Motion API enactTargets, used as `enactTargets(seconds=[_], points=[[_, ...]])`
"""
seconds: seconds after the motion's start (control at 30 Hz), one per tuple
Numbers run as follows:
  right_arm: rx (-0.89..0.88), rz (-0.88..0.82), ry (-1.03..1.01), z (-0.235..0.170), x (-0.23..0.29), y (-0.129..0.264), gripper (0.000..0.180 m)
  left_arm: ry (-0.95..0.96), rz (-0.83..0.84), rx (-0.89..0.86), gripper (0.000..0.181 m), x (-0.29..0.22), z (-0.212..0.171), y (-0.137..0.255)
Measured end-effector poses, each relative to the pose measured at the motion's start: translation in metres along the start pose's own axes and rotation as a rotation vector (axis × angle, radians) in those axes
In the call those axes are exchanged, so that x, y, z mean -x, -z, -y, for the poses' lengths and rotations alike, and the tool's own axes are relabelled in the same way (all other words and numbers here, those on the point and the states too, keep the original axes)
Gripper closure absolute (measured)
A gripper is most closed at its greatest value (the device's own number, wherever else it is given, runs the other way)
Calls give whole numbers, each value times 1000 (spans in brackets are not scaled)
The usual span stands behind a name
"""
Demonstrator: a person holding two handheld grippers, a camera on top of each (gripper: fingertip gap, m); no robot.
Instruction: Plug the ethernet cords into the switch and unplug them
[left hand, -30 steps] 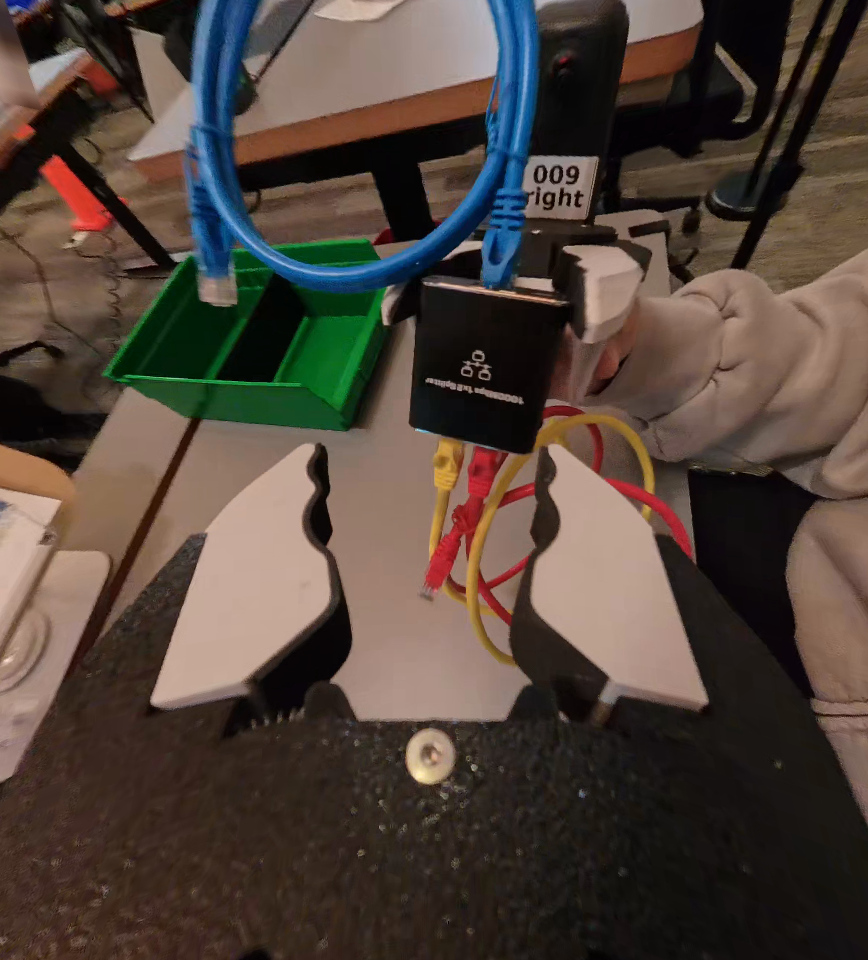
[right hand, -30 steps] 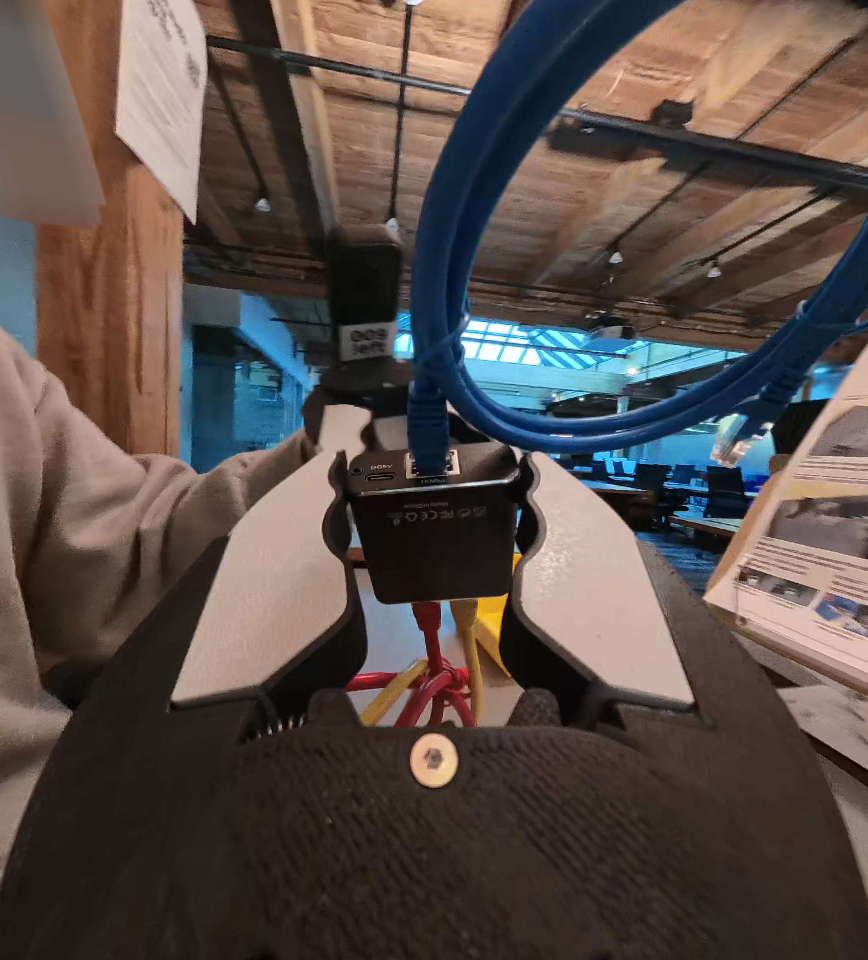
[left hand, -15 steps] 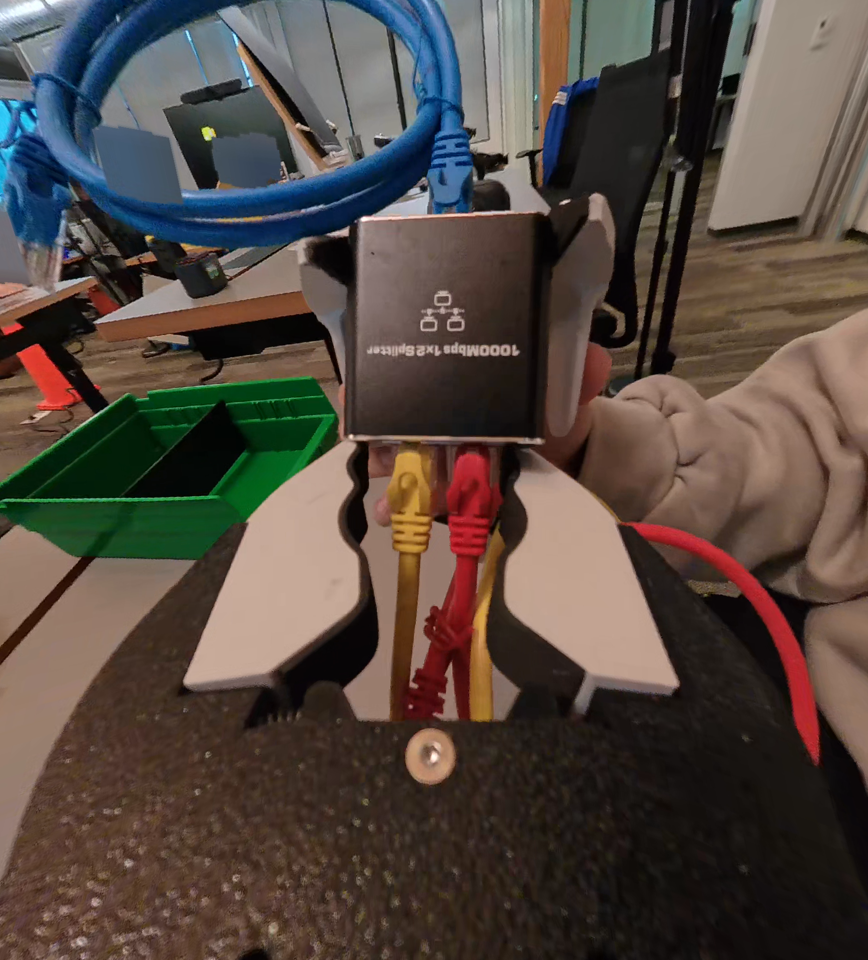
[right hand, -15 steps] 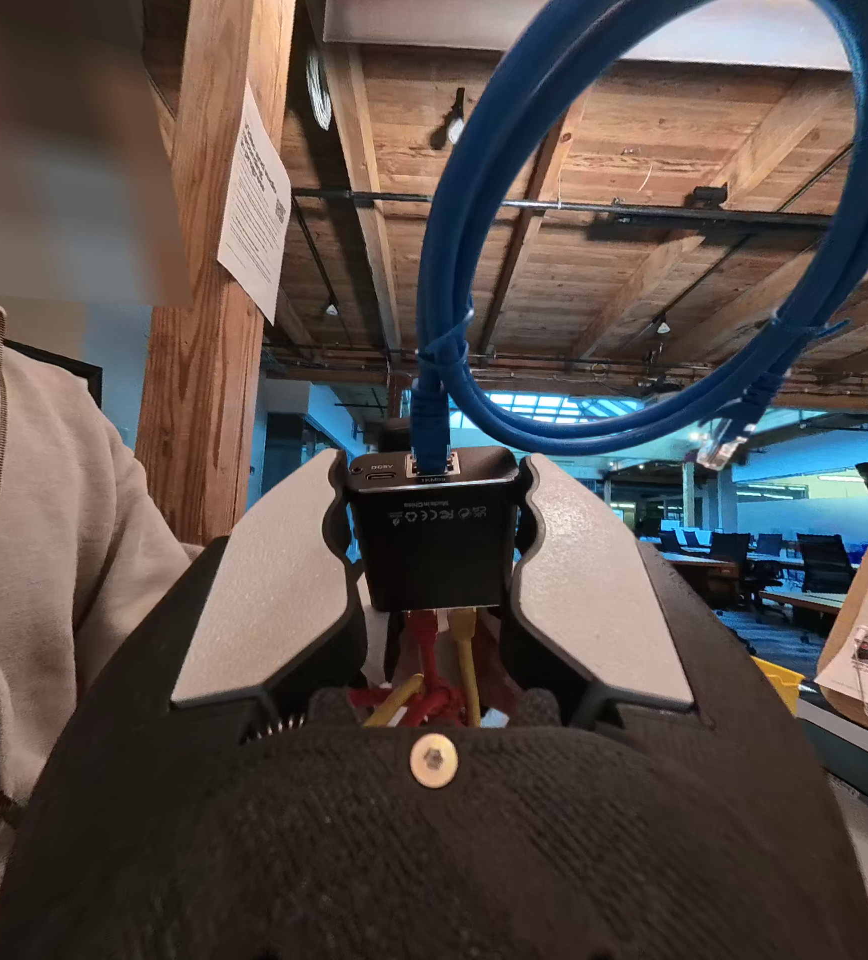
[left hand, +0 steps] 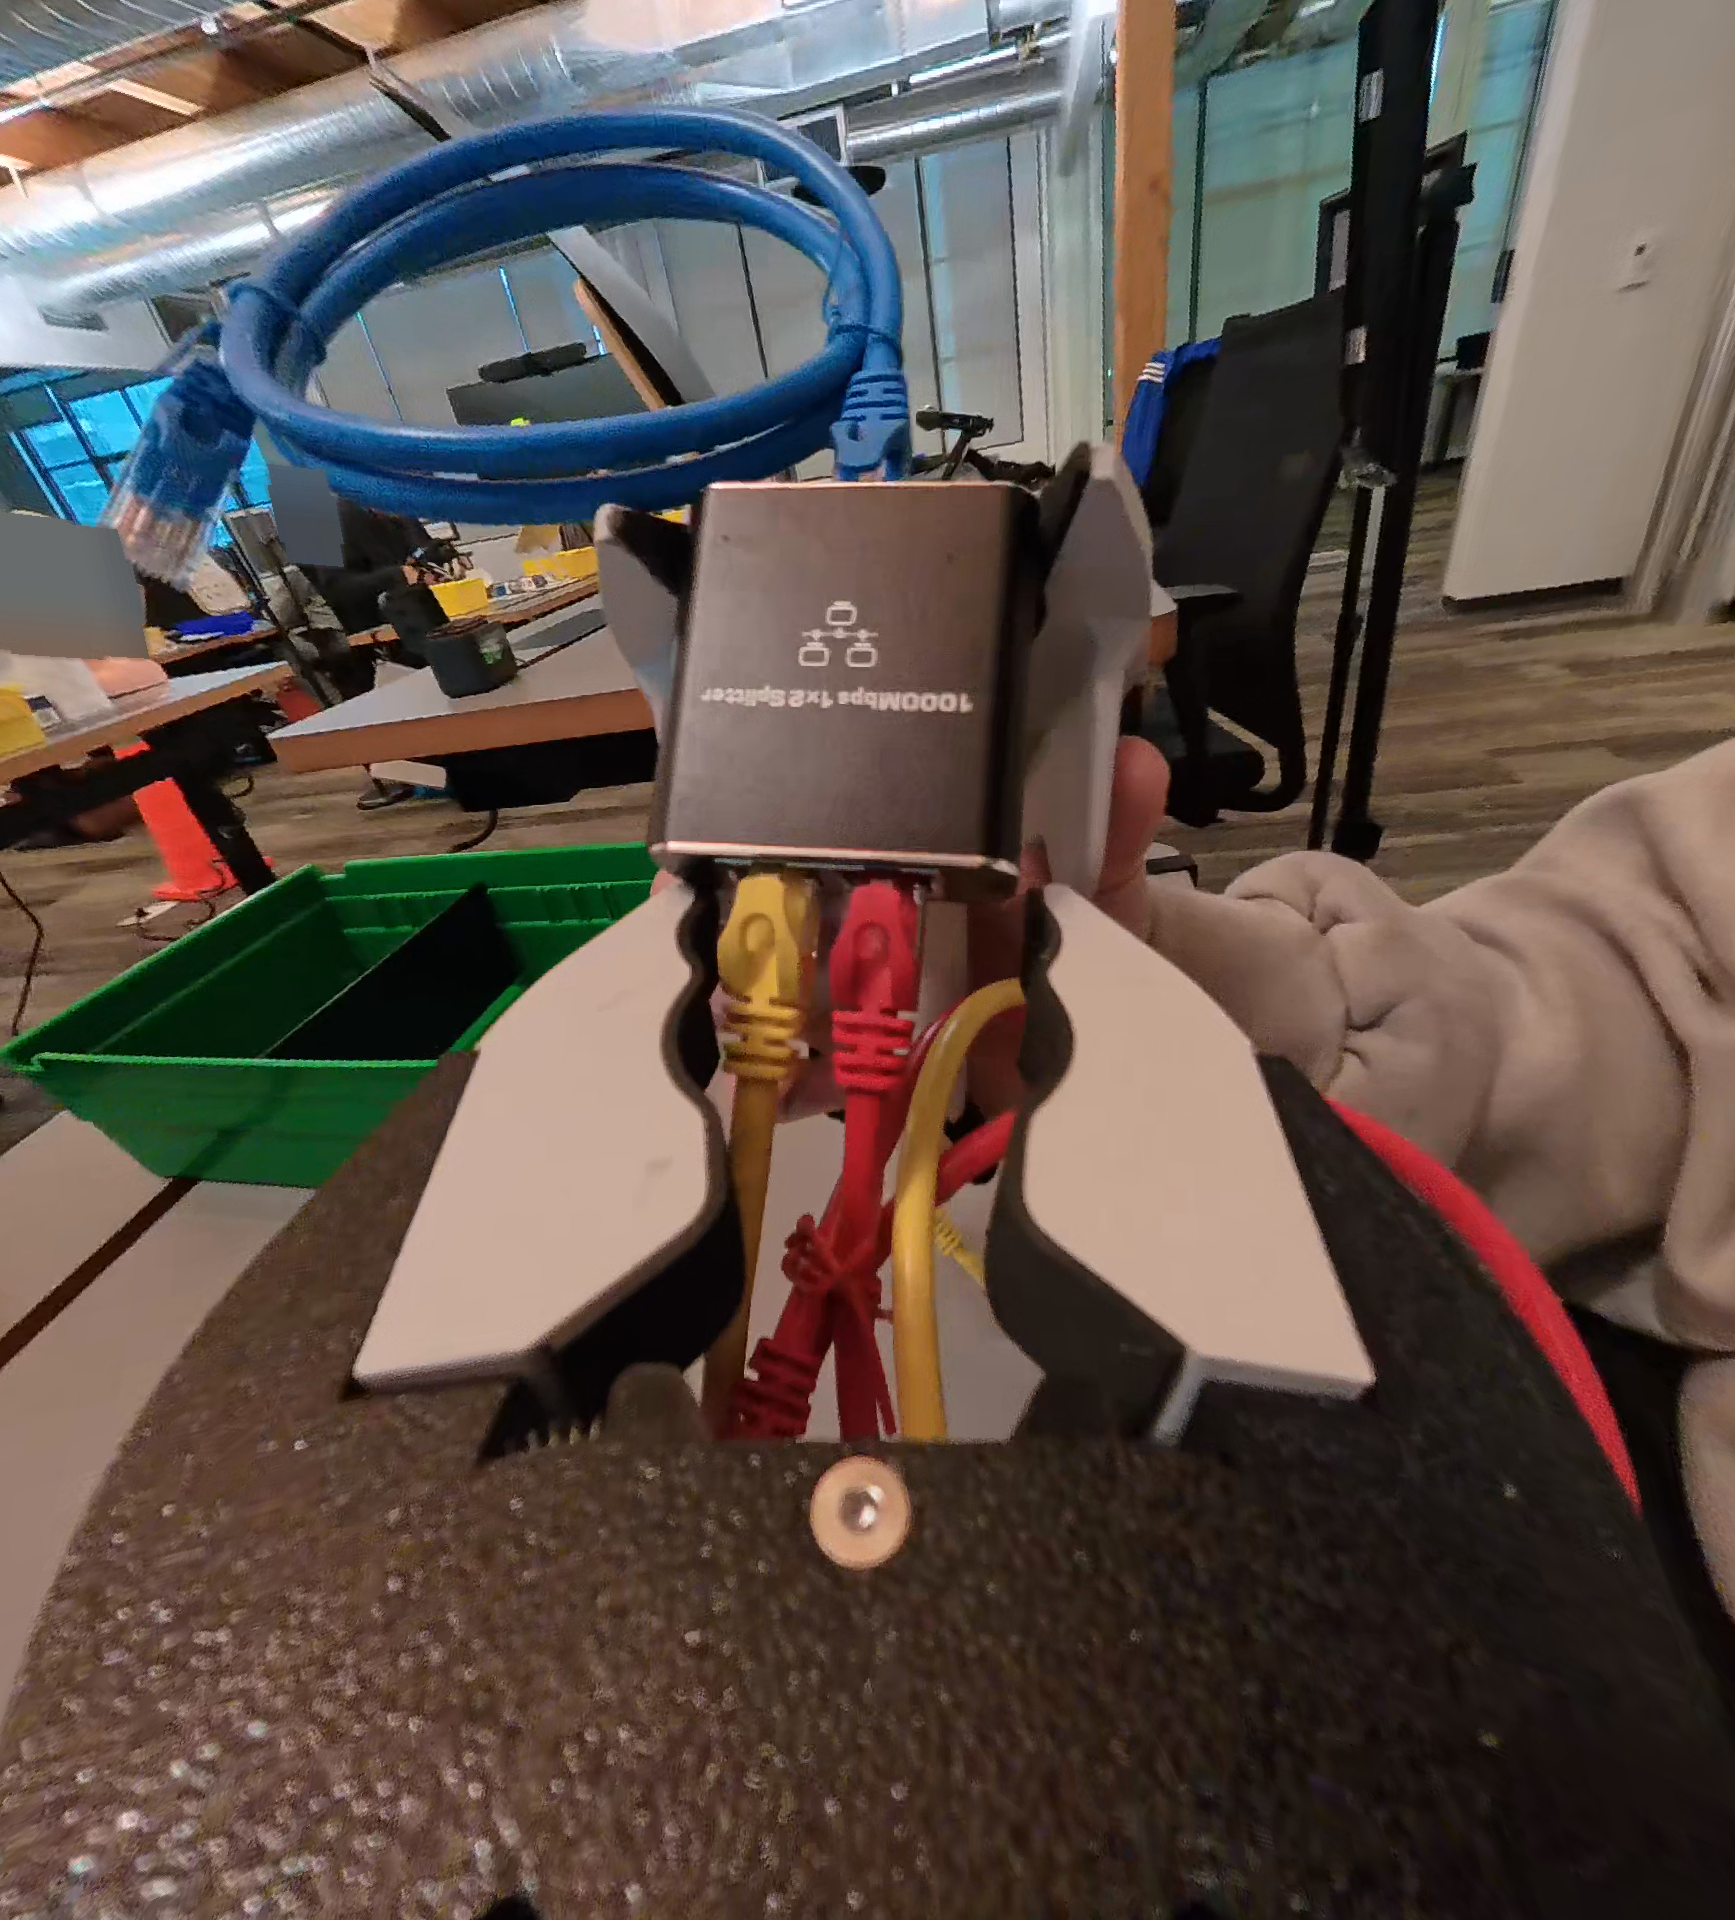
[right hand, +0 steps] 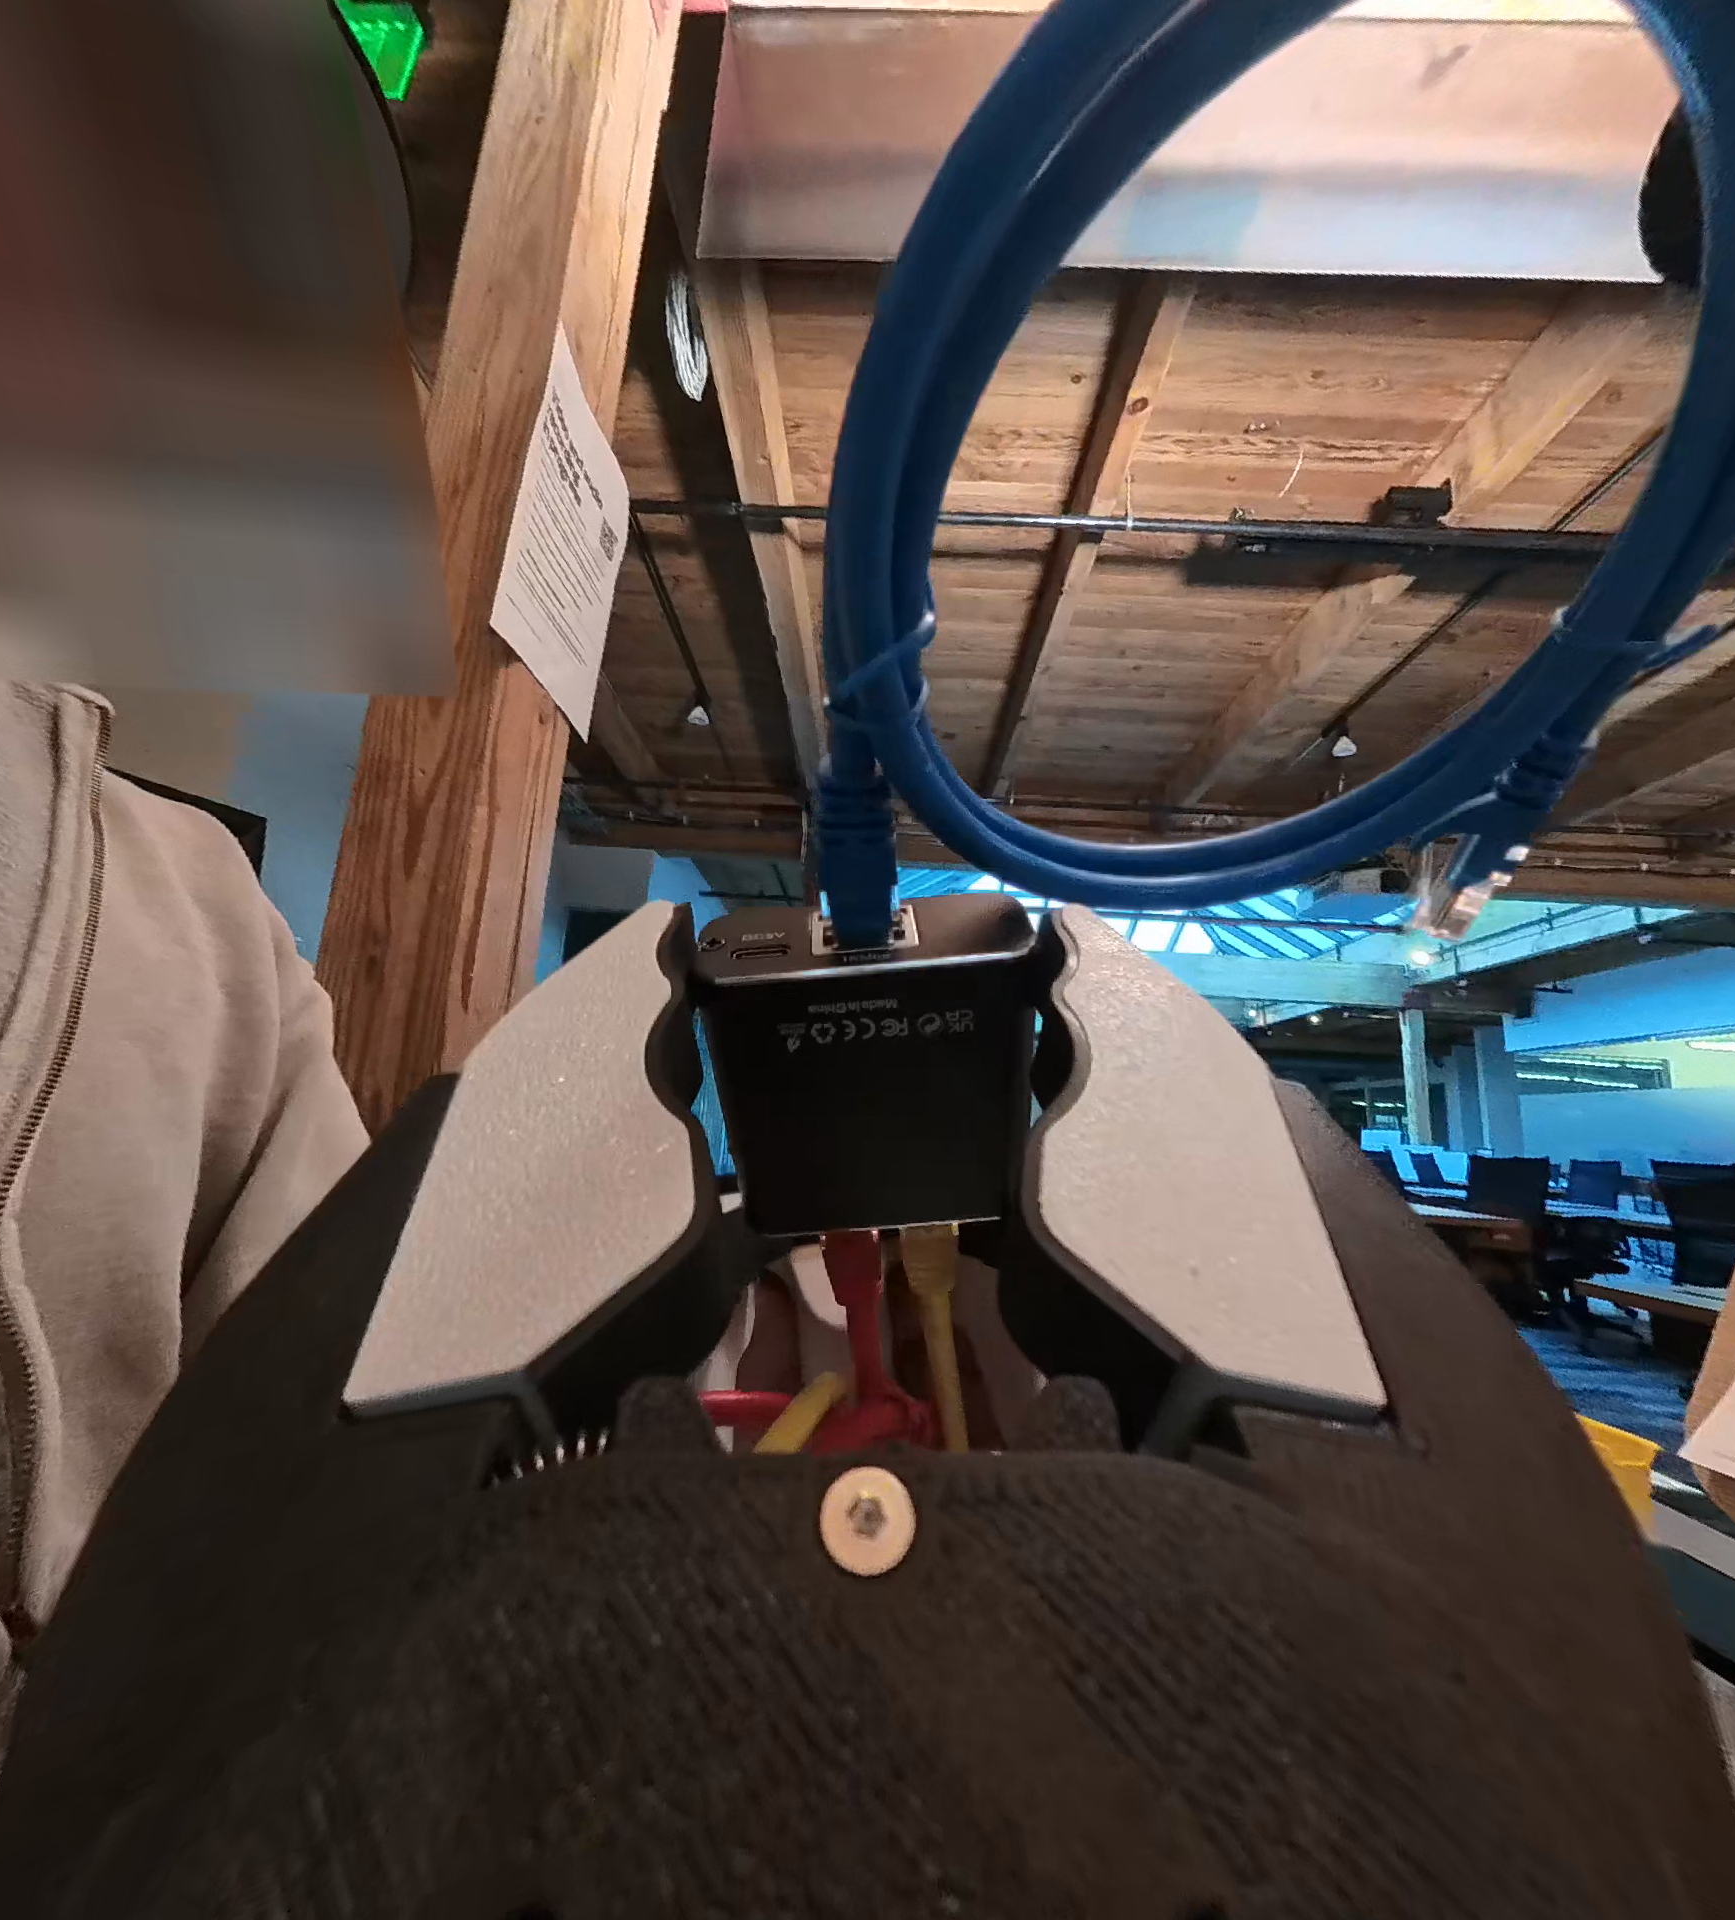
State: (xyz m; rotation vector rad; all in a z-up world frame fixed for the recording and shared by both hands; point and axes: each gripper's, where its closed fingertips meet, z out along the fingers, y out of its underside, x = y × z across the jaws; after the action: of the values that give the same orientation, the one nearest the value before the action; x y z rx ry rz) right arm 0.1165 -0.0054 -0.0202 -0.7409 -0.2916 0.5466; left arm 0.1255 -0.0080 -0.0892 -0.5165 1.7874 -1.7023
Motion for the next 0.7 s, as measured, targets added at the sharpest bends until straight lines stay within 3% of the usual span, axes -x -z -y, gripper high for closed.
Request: enactTargets(seconds=[0.1, 0.17, 0.23, 0.47, 0.7], points=[[18, 12, -5, -3, 2, -1, 116, 32, -13, -23, 126, 1, 1, 3], [28, 13, -3, -5, 2, -1, 116, 43, 32, -67, 109, 8, 7, 5], [27, 10, -13, -7, 1, -2, 116, 33, 11, -101, 120, 4, 15, 9], [-54, 26, -63, -6, 3, -4, 116, 52, -6, -115, 118, 1, 16, 3], [-21, 21, -75, -15, 1, -5, 117, 79, 17, -127, 118, 3, 12, 4]])
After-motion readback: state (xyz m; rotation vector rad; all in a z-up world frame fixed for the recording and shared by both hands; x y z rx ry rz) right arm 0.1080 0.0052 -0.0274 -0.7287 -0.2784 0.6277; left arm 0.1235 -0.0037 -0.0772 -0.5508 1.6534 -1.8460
